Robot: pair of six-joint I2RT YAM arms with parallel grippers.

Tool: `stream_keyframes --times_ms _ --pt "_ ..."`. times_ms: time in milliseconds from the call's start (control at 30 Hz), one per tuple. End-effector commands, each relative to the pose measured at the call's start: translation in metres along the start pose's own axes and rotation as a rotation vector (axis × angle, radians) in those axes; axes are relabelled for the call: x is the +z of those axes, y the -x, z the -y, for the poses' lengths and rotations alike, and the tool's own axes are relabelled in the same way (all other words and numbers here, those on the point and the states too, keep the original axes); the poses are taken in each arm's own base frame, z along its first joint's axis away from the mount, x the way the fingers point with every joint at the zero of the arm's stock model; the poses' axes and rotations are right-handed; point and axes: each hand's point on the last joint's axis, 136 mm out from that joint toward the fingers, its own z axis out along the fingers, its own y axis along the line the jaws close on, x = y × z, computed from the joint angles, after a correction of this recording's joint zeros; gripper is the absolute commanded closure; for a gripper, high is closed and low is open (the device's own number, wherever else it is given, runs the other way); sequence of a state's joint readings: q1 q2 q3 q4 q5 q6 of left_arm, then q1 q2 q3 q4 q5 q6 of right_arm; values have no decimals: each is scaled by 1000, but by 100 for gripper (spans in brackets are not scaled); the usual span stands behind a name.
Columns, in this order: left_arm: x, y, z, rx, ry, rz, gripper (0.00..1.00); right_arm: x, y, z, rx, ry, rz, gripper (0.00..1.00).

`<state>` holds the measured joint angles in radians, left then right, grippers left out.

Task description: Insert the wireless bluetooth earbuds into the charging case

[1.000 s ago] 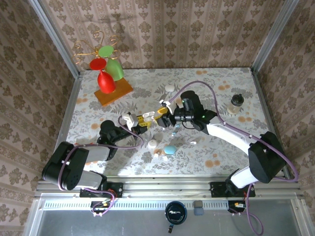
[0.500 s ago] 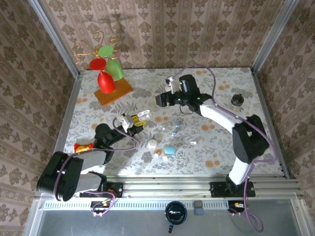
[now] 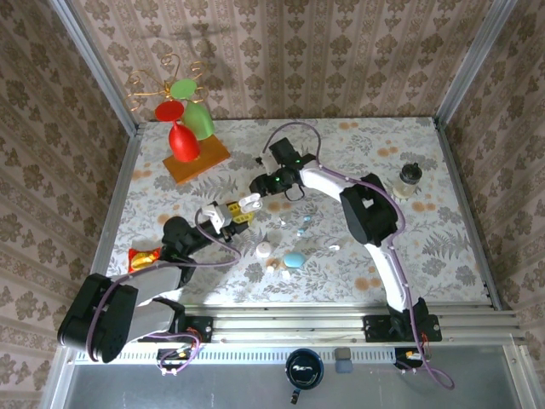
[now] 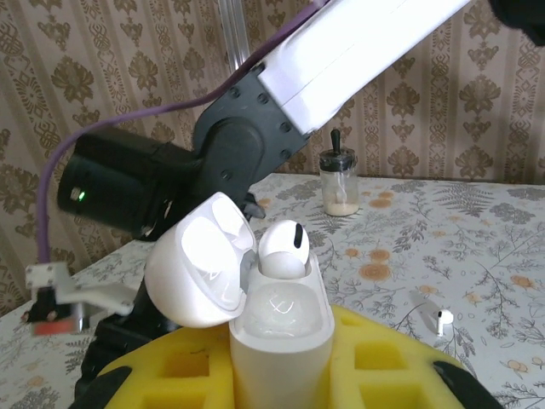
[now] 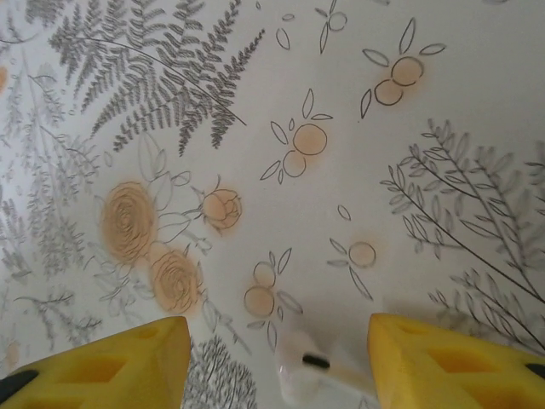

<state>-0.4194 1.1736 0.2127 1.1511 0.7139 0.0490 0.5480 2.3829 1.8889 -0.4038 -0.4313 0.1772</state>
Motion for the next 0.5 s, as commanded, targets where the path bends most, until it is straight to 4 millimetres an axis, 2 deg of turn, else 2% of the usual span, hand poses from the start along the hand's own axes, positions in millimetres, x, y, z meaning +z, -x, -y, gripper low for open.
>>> stream_keyframes --times_ms 0,133,333,467 --pt "-2 0 9 27 -28 7 100 5 -7 -2 -39 26 -71 45" --pt "-3 1 10 30 -26 7 100 10 -19 -1 -51 36 -132 50" --pt "-4 1 9 37 -20 2 100 0 -34 -4 -64 44 -187 55" --pt "-2 -1 10 36 -25 -4 100 -2 -38 -1 -46 19 -195 65"
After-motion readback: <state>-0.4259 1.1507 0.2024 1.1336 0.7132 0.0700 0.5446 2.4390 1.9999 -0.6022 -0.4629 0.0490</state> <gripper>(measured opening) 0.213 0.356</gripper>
